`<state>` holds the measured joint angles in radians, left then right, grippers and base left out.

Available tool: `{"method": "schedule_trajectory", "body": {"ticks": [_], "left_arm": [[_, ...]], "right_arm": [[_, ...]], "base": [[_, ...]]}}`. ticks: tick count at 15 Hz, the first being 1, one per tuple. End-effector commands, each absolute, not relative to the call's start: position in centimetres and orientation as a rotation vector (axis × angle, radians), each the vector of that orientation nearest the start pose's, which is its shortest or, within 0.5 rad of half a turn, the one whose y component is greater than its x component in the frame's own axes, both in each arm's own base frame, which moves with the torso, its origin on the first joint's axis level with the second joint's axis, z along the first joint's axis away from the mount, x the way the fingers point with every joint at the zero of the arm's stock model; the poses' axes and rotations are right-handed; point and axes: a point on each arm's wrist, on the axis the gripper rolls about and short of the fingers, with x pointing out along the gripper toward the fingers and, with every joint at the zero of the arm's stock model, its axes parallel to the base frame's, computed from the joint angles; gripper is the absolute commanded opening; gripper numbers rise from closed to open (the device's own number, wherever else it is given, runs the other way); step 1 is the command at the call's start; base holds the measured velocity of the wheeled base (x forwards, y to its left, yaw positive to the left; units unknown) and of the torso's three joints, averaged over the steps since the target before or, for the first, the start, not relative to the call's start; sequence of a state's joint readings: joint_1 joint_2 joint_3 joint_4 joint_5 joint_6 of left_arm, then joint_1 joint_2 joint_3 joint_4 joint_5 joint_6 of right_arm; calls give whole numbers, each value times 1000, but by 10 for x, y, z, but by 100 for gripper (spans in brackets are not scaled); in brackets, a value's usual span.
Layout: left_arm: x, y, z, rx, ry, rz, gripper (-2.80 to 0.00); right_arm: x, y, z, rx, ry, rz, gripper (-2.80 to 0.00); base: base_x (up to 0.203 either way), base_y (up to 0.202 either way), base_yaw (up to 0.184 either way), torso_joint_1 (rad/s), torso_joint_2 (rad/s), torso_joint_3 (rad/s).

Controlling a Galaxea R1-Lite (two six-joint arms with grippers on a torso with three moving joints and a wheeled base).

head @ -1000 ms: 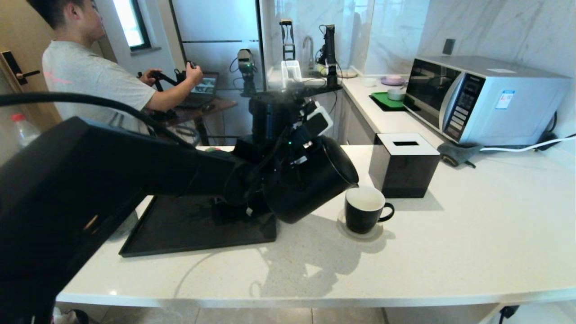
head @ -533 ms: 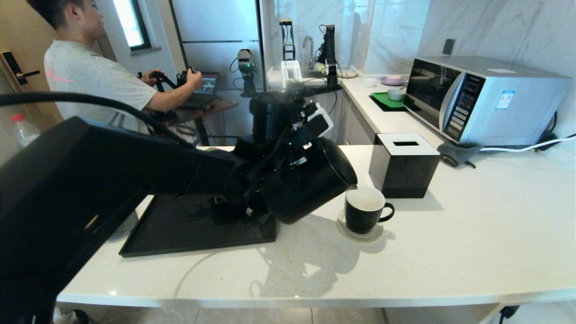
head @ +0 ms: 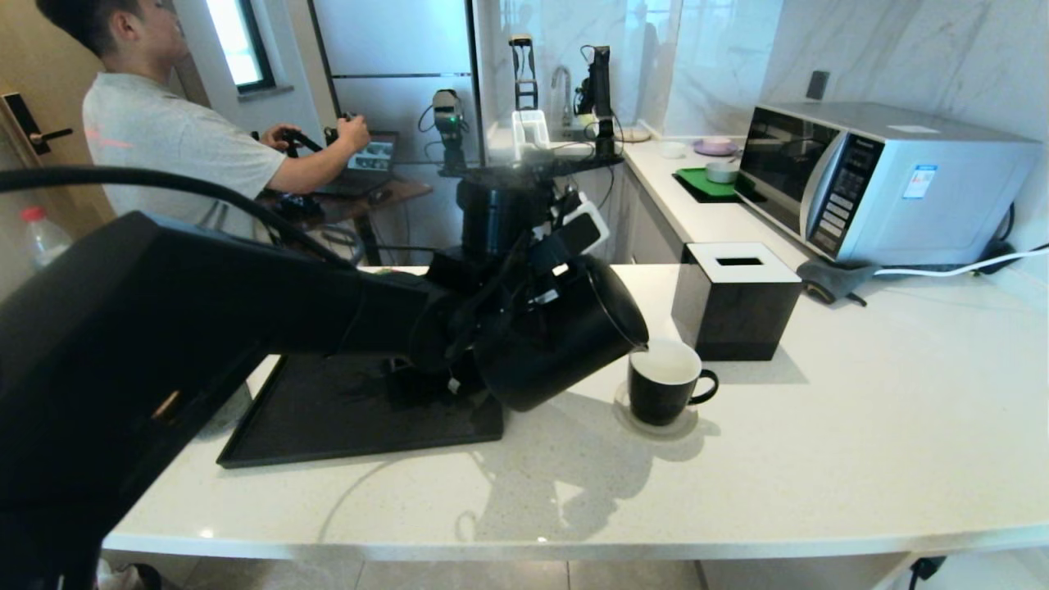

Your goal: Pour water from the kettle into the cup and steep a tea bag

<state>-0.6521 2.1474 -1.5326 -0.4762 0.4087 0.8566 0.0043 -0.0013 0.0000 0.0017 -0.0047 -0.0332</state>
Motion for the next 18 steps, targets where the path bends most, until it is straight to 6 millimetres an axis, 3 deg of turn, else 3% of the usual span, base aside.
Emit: {"method": "schedule_trajectory", "body": {"ticks": [1,18], "left_arm": [[363,-267,202,919,-3,-276,-280],[363,-270,206,934,-11,-279,-280]], "right_arm": [[-23,0,75,-34,2,0,-280],[-23,0,75,-34,2,0,-280]], "base": [[0,0,0,0,0,0],[0,0,0,0,0,0]]}}
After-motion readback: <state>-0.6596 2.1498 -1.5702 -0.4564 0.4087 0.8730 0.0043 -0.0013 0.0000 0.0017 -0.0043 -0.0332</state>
